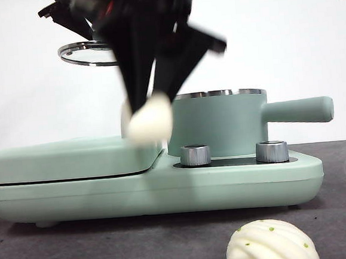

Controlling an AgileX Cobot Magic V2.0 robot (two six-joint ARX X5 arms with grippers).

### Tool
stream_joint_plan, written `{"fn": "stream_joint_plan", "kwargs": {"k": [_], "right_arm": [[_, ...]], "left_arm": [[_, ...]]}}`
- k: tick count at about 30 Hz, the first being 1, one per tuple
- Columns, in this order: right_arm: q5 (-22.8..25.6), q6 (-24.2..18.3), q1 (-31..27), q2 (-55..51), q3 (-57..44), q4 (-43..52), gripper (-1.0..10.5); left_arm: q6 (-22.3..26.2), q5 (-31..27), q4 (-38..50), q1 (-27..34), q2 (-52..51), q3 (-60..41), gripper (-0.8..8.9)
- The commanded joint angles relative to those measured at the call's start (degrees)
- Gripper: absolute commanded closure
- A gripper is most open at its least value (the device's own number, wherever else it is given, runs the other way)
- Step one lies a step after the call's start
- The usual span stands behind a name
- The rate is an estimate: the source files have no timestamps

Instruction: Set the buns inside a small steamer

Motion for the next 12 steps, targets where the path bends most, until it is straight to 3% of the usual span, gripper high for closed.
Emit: {"fn": "stream_joint_plan", "kwargs": {"k": [1,12], "right_arm": [[2.3,-3.8,-1.8,0.9,7.7,-3.3,8.6],[2.7,-8.1,-16.0,1.7,20.6,-2.9,8.6]], "left_arm": [[-0.5,0.3,1.4,0.2,0.2,2.3,6.95],[-0.7,0.3,1.4,0.9,0.2,2.3,6.95]]}}
